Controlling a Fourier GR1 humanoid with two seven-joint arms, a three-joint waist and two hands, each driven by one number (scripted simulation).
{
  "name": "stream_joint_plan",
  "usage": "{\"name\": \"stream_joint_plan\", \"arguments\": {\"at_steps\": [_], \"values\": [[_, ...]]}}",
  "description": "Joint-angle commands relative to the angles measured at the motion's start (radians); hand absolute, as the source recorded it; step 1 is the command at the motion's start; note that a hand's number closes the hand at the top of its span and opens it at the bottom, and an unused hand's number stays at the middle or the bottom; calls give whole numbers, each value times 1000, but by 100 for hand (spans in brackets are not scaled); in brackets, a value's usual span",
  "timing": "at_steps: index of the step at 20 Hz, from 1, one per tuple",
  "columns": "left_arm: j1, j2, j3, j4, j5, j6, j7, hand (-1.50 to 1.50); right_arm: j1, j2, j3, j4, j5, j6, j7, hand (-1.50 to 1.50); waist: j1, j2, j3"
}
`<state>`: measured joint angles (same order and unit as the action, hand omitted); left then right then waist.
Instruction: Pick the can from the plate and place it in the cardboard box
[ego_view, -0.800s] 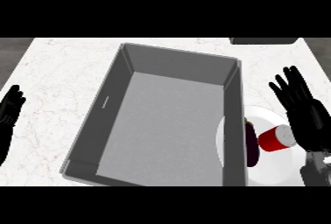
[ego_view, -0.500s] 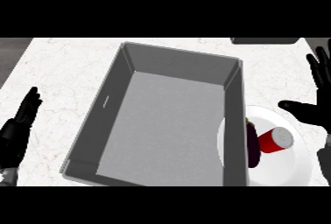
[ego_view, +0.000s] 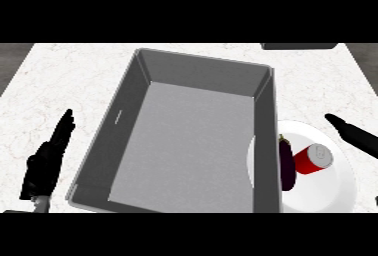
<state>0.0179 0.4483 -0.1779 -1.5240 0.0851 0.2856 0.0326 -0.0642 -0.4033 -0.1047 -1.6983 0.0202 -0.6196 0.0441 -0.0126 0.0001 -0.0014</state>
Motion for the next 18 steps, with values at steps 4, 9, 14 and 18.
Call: {"name": "stream_joint_plan", "arguments": {"at_steps": [4, 9, 14, 18], "values": [[-21, -15, -1, -15, -11, 2, 45, 0, 137, -220, 75, -63, 191, 127, 202, -150, -1, -3, -2], [0, -31, -16, -15, -36, 23, 39, 0, 220, -422, 110, -179, 187, 377, 430, -150, -12, -7, -5], [-4, 3, 0, -28, -14, -27, 49, 0, 192, -542, 167, -233, 117, 606, 658, -150, 22, -1, -3], [0, -5, 8, -25, -21, -34, 23, 0, 88, -549, 211, -332, 33, 721, 878, -150, 31, 1, -1]]}}
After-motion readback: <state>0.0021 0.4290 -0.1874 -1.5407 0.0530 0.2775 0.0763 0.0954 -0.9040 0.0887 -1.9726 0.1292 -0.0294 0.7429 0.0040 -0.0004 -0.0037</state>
